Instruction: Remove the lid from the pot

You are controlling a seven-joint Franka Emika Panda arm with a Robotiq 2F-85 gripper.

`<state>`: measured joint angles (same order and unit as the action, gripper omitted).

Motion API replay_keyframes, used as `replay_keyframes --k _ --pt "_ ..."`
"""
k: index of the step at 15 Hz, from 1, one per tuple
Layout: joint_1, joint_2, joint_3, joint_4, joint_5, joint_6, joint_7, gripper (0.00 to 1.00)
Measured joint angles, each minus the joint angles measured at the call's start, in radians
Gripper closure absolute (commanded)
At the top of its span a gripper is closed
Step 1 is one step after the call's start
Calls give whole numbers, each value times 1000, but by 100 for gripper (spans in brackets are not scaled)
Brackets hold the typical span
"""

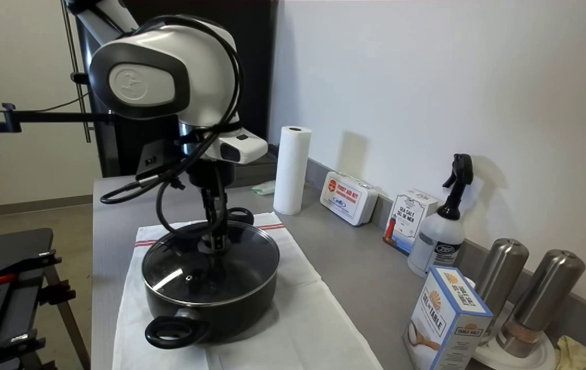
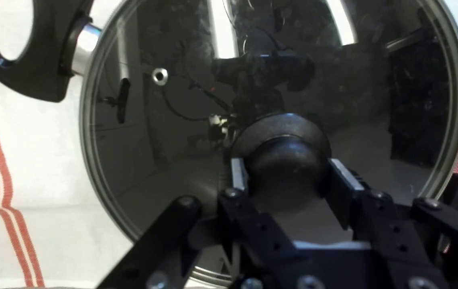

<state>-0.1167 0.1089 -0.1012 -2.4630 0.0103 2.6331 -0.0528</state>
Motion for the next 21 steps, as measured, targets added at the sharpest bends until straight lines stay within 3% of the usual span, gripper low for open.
replay_keyframes --k 9,21 --pt "3 -19 5 -4 -1 -7 0 75" --pt "82 -201 72 -105 -2 -35 -29 75"
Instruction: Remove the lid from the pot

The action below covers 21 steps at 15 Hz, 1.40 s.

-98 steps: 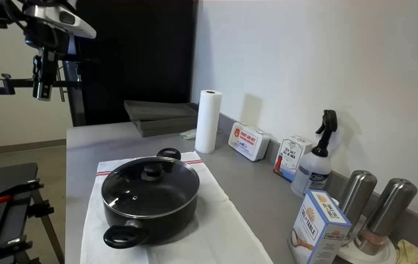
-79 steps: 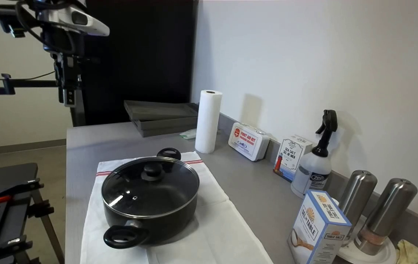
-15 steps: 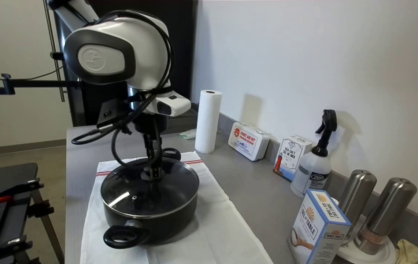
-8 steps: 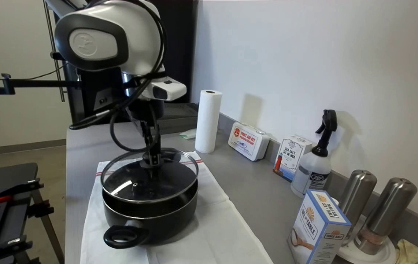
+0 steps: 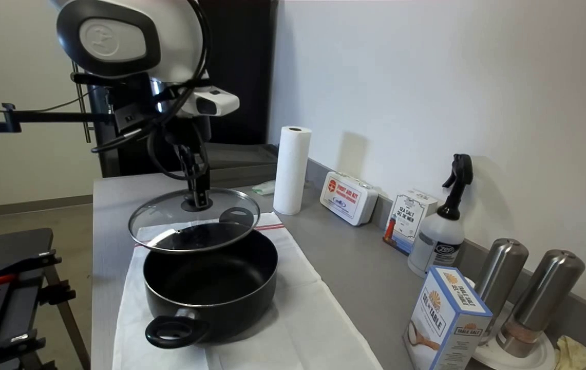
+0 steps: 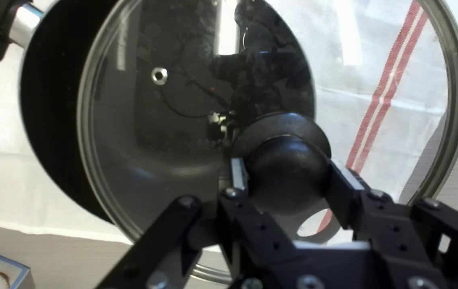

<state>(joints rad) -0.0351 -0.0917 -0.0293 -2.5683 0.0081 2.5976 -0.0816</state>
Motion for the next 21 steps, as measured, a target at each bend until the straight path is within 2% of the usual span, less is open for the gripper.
replay_keyframes --k 10,16,21 --pt "147 10 146 24 -30 -33 0 75" --pt "206 108 208 82 -82 -40 0 75" --pt "226 198 222 113 -123 -6 -3 75"
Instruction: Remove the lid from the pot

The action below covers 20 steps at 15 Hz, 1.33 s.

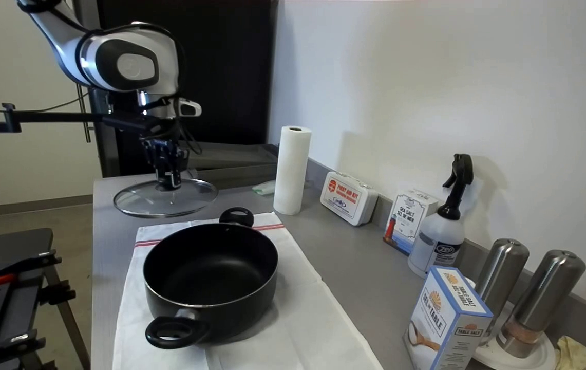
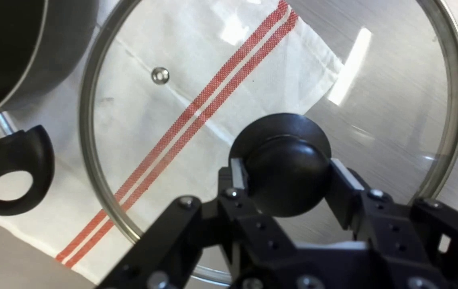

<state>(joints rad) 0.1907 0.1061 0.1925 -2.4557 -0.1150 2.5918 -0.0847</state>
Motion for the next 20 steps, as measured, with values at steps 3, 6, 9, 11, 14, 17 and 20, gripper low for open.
replay_keyframes --k 3,6,9,11,14,17,20 --pt "5 56 0 2 -23 59 -5 75" --pt "4 119 0 4 -28 139 -25 75" --pt "-5 180 -2 6 -28 228 -49 75" --pt "-15 220 -4 8 -28 276 -66 75" --pt "-30 271 -11 13 -28 316 -87 75" --pt "-38 298 -15 24 -28 329 -103 75" --pt "-39 301 -16 27 -28 329 -107 31"
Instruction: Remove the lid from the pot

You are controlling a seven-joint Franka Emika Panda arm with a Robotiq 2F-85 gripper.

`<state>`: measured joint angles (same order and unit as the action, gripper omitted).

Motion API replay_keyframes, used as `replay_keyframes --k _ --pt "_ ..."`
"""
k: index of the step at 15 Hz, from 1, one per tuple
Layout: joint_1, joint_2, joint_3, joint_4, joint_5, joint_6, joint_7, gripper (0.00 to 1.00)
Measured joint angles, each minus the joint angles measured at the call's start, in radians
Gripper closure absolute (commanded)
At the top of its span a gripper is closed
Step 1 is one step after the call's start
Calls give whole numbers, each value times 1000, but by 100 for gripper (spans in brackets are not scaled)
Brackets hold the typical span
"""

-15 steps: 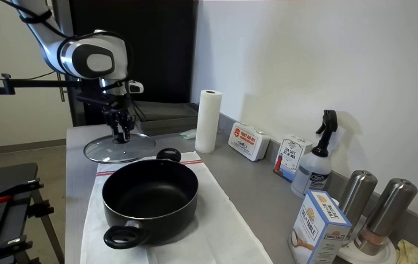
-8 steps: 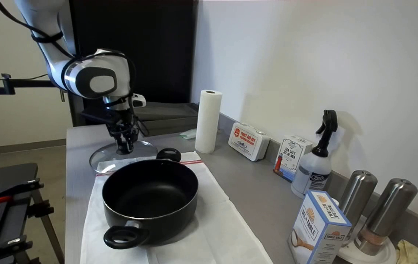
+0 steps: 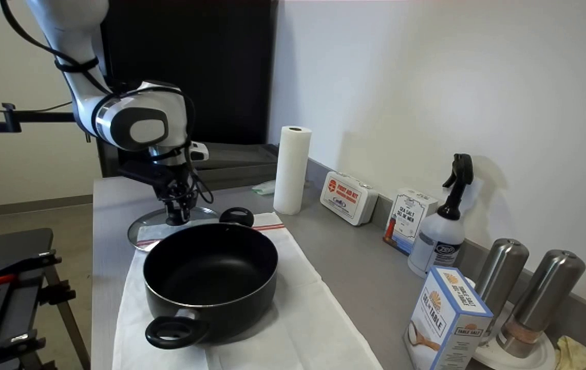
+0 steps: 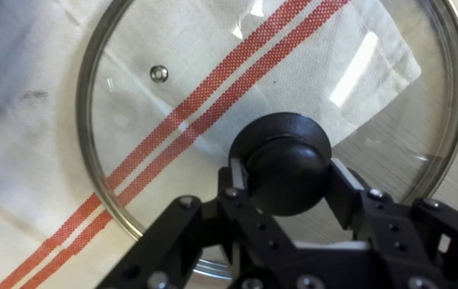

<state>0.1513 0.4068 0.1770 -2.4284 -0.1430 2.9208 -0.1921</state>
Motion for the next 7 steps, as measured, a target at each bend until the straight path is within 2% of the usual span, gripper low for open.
replay_keyframes --k 4,7 --pt "-2 0 1 2 0 0 -7 4" --pt "-22 -12 28 5 2 0 -19 0"
